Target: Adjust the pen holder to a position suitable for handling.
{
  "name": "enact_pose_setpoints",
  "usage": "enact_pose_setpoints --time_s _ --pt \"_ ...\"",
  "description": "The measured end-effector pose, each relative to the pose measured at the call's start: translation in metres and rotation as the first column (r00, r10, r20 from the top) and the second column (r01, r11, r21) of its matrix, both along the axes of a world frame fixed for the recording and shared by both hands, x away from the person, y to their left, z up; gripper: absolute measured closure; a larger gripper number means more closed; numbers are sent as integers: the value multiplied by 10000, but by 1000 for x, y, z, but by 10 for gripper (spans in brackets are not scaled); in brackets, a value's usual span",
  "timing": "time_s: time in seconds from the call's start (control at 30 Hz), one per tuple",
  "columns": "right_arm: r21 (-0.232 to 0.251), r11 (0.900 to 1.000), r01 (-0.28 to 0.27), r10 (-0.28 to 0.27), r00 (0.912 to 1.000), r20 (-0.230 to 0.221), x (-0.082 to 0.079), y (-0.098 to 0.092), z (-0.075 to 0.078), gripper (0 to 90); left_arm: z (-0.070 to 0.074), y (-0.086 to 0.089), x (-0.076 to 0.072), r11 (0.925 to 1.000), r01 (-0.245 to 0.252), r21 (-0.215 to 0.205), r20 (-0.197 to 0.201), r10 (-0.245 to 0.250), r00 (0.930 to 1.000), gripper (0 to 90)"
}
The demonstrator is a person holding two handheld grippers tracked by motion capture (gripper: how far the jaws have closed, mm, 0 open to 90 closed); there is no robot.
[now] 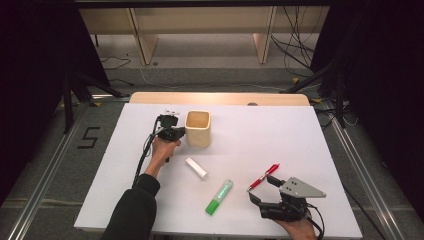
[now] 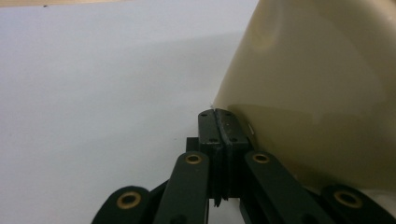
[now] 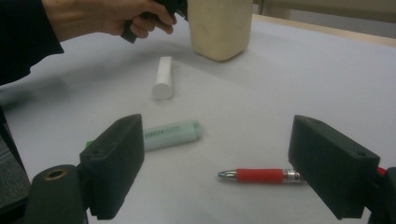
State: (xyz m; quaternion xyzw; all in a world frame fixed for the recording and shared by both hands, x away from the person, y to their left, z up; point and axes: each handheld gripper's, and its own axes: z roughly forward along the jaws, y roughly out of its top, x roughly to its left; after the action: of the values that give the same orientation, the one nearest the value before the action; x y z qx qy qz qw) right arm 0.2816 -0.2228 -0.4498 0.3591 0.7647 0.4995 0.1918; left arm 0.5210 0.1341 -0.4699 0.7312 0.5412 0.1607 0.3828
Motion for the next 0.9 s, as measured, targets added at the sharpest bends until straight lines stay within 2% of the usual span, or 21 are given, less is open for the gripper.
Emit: enact_pose_setpoints --time_s 0.07,0.17,0.57,0.9 --pt "-10 10000 -10 10 10000 -7 0 0 0 192 1 -5 0 9999 83 91 -18 -83 10000 894" --pt "-13 10000 -20 20 10000 -19 0 0 0 192 1 -14 -1 9999 123 -3 -10 -123 9999 894" --pt "4 10000 -43 43 10000 -16 -1 1 0 192 2 -45 -3 9984 562 56 -34 -562 9984 894" --pt "24 10000 -75 75 10000 4 -1 1 0 192 2 -57 -2 9969 777 70 -81 -777 9969 894"
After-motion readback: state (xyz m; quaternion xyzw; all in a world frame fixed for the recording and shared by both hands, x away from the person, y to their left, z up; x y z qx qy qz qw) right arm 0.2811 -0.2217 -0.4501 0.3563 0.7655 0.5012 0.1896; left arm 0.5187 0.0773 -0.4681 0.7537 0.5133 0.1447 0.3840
